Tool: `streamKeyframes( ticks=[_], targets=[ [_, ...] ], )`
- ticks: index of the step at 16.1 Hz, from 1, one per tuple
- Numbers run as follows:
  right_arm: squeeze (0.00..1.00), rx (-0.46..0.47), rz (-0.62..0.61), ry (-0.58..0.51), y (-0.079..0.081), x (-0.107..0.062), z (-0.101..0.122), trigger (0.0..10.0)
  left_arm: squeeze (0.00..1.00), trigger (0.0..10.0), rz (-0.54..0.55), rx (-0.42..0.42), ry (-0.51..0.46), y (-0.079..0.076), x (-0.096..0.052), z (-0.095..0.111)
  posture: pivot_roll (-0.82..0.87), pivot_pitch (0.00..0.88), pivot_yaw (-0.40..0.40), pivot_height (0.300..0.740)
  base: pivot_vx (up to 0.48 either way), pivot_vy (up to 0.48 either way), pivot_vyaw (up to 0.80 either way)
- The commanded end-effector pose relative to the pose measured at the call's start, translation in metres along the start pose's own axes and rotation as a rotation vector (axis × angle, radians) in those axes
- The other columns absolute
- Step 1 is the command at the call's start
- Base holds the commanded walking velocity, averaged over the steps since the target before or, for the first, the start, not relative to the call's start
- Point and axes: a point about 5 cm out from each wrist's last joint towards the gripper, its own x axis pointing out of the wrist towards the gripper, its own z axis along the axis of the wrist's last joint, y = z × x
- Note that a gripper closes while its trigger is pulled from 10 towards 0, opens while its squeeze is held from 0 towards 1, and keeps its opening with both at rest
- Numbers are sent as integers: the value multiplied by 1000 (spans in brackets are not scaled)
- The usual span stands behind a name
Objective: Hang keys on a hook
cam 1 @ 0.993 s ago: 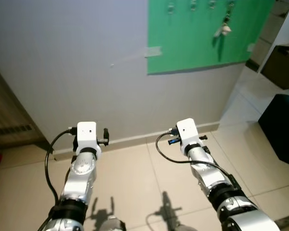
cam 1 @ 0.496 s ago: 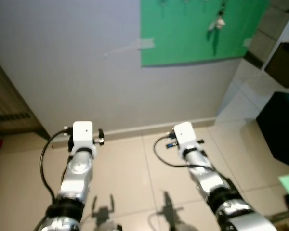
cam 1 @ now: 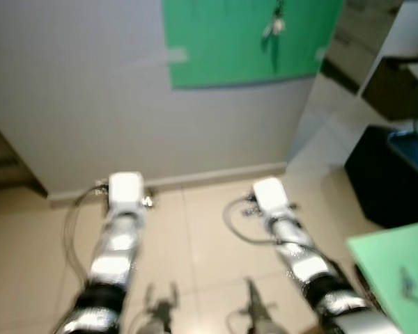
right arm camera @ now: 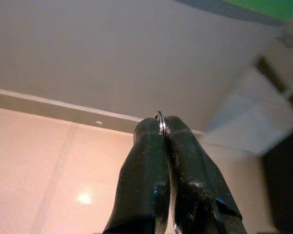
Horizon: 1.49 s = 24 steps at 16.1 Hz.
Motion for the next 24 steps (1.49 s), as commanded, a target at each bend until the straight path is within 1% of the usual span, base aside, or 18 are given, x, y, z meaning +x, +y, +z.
streamKeyframes(
  ticks=[1, 3, 6, 7, 8, 9, 13, 15, 24],
  targets=[
    [0, 6, 13, -31, 6, 2, 8, 0, 0, 10000, 29, 11, -5, 8, 1, 1, -97, 0, 23, 713, 0, -439, 0],
    [0, 5, 16, -29, 6, 2, 7, 0, 0, 10000, 47, 2, 6, 10, 1, -1, -96, 0, 22, 713, 0, -217, 0],
    [0, 7, 17, -27, 7, 1, 6, 0, 0, 10000, 63, 21, 34, 13, 2, -3, -97, 0, 22, 713, 0, 0, 0],
    [0, 7, 18, -28, 7, 1, 6, 0, 0, 10000, 42, 11, 7, 12, 1, 0, -99, 0, 22, 713, 0, 0, 0],
    [0, 7, 18, -28, 7, 1, 6, 0, 0, 10000, 37, 10, 9, 12, 1, 0, -99, 0, 22, 713, 0, 0, 0],
    [0, 6, 20, -28, 8, 0, 6, 0, 0, 10000, 29, 24, 22, 9, 1, -2, -100, 0, 24, 713, 469, 0, 0],
    [0, 4, 22, -19, 6, -2, 2, 0, 0, 10000, 36, -4, 11, 8, 1, 0, -108, 0, 28, 713, 467, 0, 0],
    [0, 4, 22, -17, 6, -2, 1, 0, 0, 10000, 36, -1, 12, 8, 1, 0, -108, 0, 29, 713, 459, 0, 0],
    [0, 7, 43, -19, 14, -4, 0, 0, 0, 10000, 44, 22, 16, 11, 0, -1, -103, 0, 31, 713, 458, 0, 0]
  ],
)
